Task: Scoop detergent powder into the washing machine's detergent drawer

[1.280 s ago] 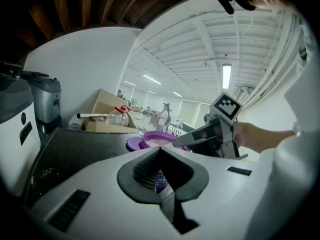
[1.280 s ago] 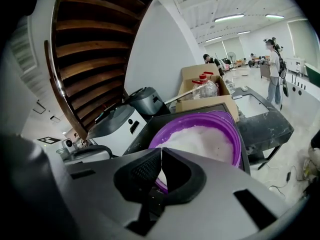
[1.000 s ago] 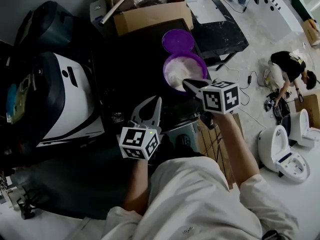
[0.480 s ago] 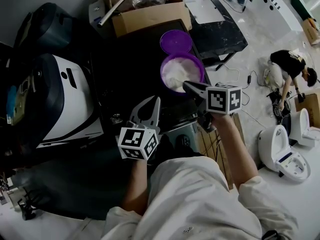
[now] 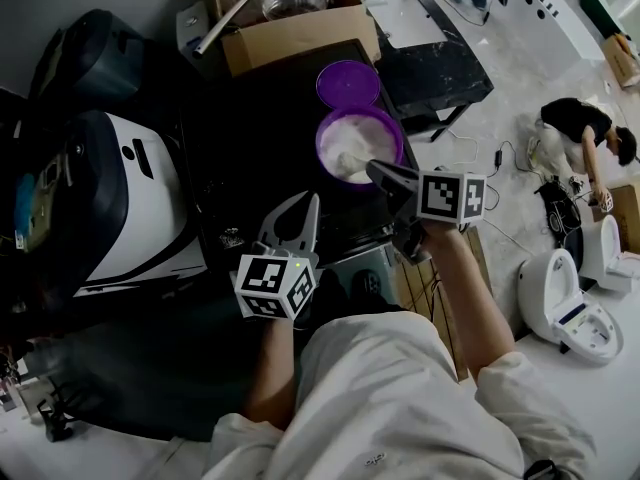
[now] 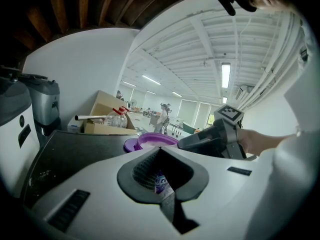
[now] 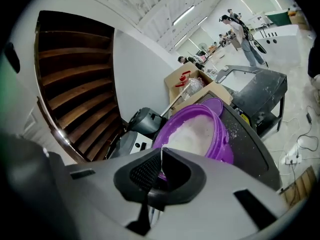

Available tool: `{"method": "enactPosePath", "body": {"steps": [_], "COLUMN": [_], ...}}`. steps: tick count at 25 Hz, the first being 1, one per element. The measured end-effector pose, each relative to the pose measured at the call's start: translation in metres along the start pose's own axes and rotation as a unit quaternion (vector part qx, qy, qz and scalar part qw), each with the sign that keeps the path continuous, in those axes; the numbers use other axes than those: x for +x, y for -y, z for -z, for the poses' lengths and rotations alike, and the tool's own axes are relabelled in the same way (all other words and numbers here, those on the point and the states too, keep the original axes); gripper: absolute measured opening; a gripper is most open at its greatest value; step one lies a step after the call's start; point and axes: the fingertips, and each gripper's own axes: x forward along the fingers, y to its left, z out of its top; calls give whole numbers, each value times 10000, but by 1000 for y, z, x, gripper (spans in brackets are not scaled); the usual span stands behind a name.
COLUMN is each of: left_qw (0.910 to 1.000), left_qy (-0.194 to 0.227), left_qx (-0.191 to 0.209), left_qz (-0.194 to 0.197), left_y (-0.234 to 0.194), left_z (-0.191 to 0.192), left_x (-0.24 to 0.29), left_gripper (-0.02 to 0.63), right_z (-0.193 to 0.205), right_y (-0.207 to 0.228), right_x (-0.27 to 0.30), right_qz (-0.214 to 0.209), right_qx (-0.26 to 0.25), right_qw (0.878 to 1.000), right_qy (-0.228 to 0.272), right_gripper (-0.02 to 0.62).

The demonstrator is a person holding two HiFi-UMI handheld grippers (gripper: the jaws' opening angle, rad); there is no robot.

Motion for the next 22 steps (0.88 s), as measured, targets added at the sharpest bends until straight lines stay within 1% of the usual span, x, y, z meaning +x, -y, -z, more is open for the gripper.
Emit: {"method": "enactPosePath", "body": {"steps": [6, 12, 18, 22], "left_qw": [10000, 10000, 9998, 9995], "left_qy": [20, 30, 97, 151], "left_qx": [35, 52, 78, 82], "left_qz": [-18, -50, -129, -248], "left_y": [5, 10, 21, 27], "left_z": [-2, -3, -6, -6], "left_x": [1, 1, -1, -6], "left_gripper": [12, 12, 12, 12], "right_z": [-6, -12, -19, -19], "right_y": [3, 3, 11, 12], "right_x": [-7, -15, -24, -30], "right_qz": [-40, -279, -463, -579], "right_qx": [327, 727, 1310, 1464], "right_qw": [9992, 9958, 9875, 9843], "right_qy": [225, 474, 748, 801], "right_gripper": [11, 11, 11, 11]}}
